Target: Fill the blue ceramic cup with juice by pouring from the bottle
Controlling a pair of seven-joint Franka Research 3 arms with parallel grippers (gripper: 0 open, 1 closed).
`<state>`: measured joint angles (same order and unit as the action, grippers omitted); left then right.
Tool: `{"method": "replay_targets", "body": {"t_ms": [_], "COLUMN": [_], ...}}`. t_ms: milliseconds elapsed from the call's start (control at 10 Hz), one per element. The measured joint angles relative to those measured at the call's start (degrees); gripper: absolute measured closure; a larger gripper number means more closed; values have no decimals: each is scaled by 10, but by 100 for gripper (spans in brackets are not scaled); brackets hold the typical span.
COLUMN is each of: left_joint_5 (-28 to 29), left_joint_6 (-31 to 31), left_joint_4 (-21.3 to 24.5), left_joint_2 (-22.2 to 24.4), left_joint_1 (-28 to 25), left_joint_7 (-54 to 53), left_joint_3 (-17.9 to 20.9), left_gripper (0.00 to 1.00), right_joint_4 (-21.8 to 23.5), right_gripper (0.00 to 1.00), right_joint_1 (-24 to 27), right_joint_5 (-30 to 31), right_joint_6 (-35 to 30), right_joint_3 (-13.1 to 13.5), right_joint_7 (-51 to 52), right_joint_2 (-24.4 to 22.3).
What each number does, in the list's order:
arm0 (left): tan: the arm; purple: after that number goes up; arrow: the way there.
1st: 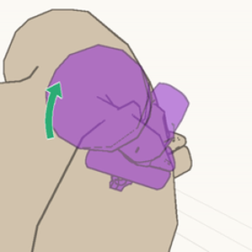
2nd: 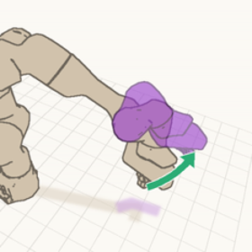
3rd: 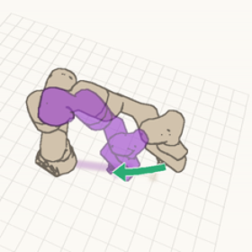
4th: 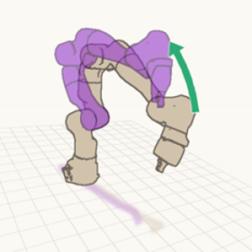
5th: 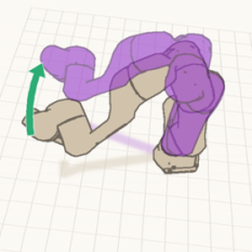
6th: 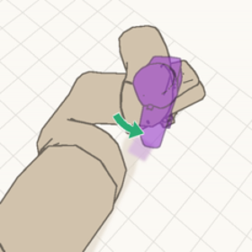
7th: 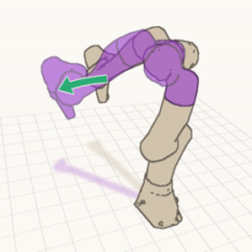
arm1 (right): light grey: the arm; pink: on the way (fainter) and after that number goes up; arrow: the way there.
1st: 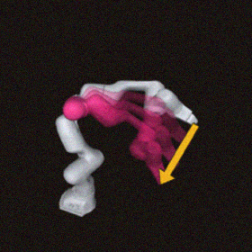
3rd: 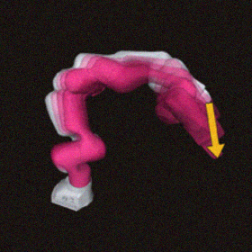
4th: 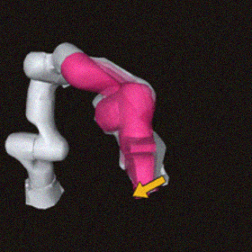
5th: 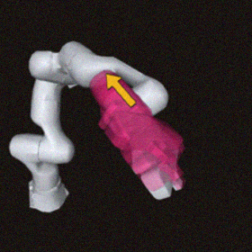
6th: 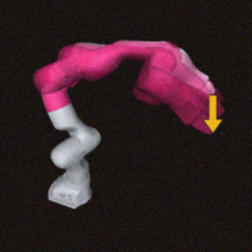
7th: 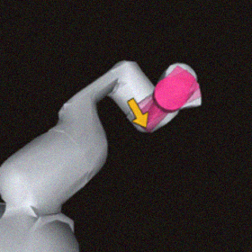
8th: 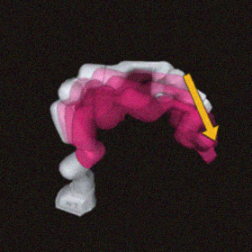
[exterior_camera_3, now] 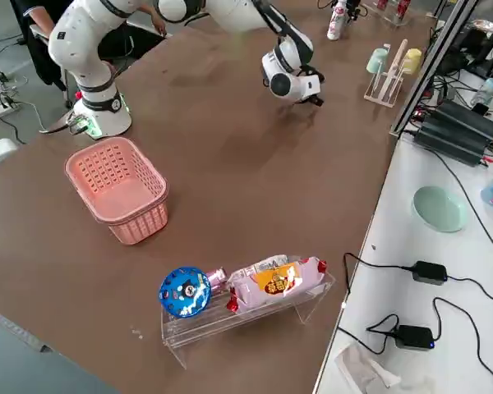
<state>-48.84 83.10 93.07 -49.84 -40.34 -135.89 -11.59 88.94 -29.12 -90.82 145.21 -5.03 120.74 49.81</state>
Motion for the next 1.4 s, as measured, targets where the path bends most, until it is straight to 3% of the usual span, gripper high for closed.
{"method": "replay_targets", "body": {"t_ms": [800,900,1000,1200,1400], "left_joint_5": [-4,-8,-9,-10,-19], "left_joint_6": [0,0,0,0,1], "left_joint_4": [26,27,27,26,24], "left_joint_2": [-9,-10,-10,-10,-10], "left_joint_1": [0,0,0,0,7], "left_joint_7": [-44,-49,-55,-59,-59], "left_joint_3": [-17,-17,-17,-17,-20], "left_gripper": [4,15,20,44,49], "right_joint_4": [-25,-27,-29,-38,-44], "right_gripper": [0,0,0,0,0], "right_joint_1": [-13,-13,-13,-17,-23], "right_joint_5": [-19,-20,-21,-22,-26], "right_joint_6": [4,4,4,6,13], "right_joint_3": [4,4,4,4,4], "right_joint_7": [17,17,18,19,19], "right_joint_2": [19,20,22,31,35]}}
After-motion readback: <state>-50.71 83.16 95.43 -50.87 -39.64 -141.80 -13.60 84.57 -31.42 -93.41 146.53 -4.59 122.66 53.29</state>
